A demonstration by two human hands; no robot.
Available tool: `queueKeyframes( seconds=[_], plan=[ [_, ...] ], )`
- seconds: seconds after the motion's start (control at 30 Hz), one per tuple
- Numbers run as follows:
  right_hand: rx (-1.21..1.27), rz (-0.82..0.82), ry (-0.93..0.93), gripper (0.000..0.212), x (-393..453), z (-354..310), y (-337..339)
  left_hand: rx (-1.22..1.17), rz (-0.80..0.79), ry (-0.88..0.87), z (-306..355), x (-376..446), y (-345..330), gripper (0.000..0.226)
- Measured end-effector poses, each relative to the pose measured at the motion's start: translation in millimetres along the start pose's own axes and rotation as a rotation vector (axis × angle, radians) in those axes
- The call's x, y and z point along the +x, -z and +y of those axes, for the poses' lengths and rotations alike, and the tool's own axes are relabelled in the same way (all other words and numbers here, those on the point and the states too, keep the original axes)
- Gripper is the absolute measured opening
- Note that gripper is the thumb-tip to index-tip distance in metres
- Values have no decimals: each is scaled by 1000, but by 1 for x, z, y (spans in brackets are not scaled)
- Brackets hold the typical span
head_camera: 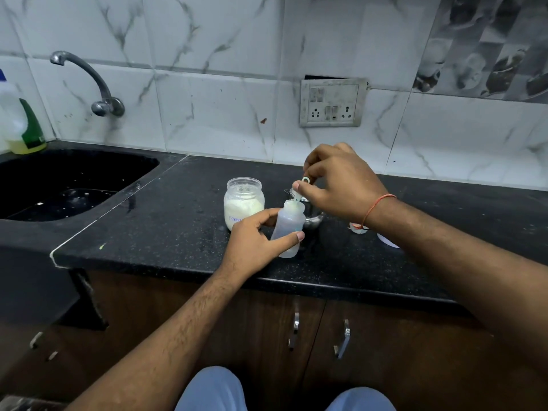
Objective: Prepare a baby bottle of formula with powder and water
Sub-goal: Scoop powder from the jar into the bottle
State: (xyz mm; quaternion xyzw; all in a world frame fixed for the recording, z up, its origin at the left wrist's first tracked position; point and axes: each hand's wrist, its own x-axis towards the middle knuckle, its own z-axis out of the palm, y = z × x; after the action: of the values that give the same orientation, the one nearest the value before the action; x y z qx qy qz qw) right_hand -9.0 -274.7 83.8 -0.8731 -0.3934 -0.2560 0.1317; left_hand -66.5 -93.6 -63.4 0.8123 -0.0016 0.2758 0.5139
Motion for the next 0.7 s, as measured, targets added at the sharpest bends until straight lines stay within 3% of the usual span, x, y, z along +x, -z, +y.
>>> queueKeyframes(
  seconds=[0.23, 0.4, 0.7],
  plan=[
    [-219, 24, 328, 36, -5, -5, 12, -2, 10, 2, -2, 3, 0, 51],
    [-185, 3, 340, 36, -4, -1, 16, 16, 24, -5, -2, 2, 0, 52],
    [21, -64, 132, 31, -2, 8, 16, -7, 35, -24, -1, 1, 0, 51]
  ],
)
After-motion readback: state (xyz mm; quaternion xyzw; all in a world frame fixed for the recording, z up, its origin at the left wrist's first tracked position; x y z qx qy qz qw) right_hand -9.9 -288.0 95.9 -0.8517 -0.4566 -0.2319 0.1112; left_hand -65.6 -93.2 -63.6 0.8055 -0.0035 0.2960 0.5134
